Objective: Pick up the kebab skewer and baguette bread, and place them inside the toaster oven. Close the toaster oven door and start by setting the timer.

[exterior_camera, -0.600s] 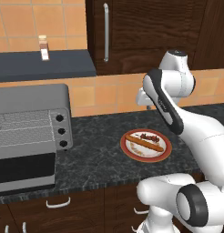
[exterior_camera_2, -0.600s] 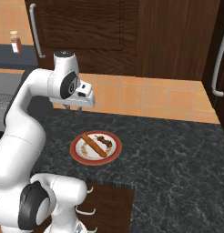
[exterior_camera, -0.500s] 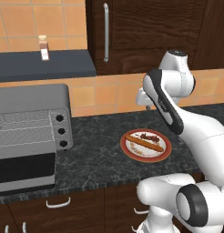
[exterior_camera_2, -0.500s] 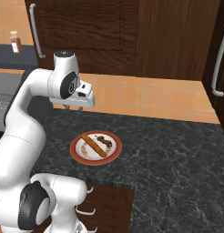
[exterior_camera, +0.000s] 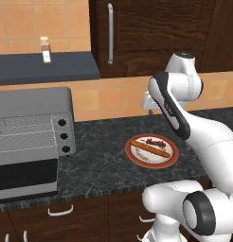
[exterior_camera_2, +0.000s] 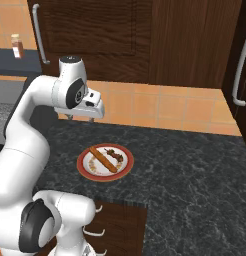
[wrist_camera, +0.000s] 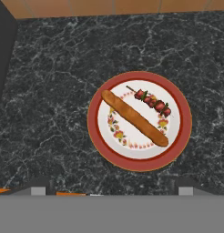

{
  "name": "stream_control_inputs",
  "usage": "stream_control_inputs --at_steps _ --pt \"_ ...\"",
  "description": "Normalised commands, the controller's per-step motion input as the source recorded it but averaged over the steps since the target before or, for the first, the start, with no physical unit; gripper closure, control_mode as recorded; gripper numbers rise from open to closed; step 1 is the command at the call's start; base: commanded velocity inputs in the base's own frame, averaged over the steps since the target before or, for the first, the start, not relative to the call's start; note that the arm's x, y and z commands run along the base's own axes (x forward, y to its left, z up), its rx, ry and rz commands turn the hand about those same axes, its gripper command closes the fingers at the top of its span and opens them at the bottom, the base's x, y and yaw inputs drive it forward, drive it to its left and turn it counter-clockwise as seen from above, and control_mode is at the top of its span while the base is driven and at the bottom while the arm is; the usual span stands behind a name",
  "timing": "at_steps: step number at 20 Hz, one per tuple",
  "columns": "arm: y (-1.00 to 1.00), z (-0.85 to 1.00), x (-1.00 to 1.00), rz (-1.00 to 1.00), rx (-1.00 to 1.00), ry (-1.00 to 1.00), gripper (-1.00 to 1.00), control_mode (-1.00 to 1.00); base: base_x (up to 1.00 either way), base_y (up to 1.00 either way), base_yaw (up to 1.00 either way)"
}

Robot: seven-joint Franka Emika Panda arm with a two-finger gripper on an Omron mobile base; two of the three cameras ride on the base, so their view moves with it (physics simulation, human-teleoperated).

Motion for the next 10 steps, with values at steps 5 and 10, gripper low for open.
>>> stream_control_inputs --at_steps 5,10 --pt "0.0 0.0 0.0 0.0 0.0 0.0 -1.0 1.0 -0.03 0.04 0.0" --pt "0.0 0.0 0.0 0.0 0.0 0.0 -1.0 1.0 0.0 0.36 0.0"
